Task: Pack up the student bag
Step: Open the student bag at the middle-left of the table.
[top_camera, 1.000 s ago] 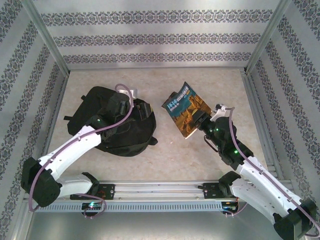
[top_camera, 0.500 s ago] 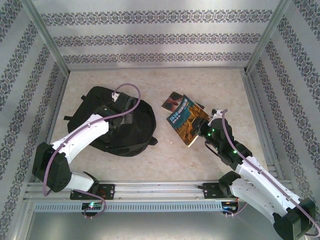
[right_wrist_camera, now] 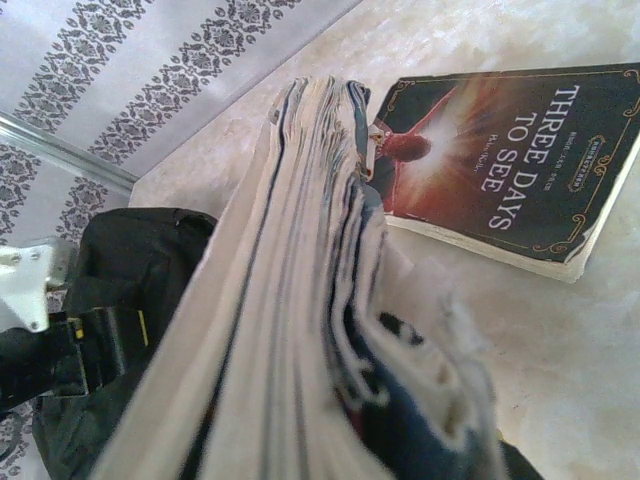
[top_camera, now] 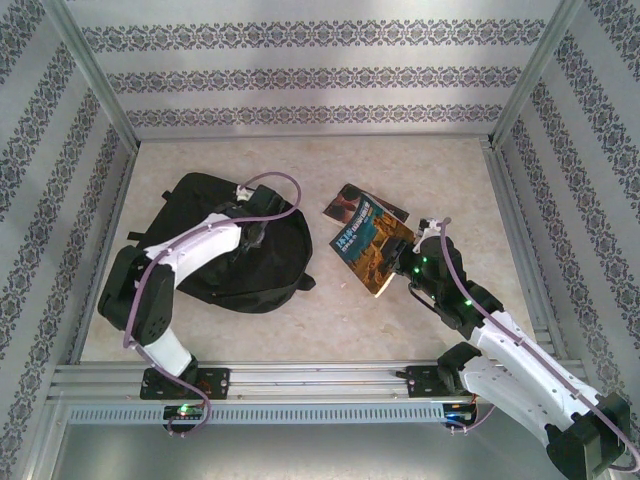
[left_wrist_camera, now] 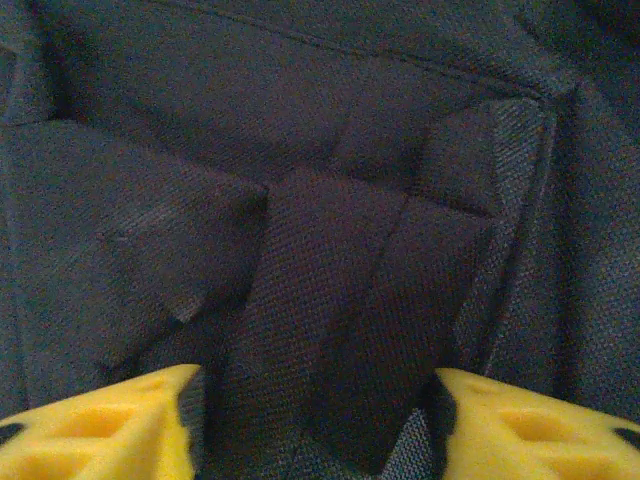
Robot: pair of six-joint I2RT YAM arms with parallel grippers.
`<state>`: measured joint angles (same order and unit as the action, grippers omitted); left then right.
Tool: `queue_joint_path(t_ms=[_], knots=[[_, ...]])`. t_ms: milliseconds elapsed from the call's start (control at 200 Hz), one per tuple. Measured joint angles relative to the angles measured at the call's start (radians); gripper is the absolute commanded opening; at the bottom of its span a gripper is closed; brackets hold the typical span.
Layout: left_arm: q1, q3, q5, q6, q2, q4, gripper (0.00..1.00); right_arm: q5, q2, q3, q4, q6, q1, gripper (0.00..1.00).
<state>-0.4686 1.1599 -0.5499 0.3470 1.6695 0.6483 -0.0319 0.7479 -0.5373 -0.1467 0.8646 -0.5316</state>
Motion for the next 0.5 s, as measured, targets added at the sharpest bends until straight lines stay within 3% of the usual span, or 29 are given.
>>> queue_joint_path(t_ms=[70, 125, 315, 505], knots=[[0.008, 0.000, 0.019, -0.003, 0.013, -0.004, 0.13, 0.008, 0.000, 0.000, 0.000, -0.001, 0.002, 0.00], [0.015, 0.000, 0.035, -0.003, 0.014, -0.005, 0.00, 0.016, 0.000, 0.000, 0.000, -0.003, 0.006, 0.00], [0.058, 0.001, 0.077, -0.007, -0.005, -0.007, 0.00, 0.029, 0.000, 0.000, 0.000, -0.008, 0.006, 0.00], [0.066, 0.016, 0.131, -0.007, -0.117, 0.026, 0.00, 0.060, 0.021, -0.025, -0.010, -0.025, 0.006, 0.00]])
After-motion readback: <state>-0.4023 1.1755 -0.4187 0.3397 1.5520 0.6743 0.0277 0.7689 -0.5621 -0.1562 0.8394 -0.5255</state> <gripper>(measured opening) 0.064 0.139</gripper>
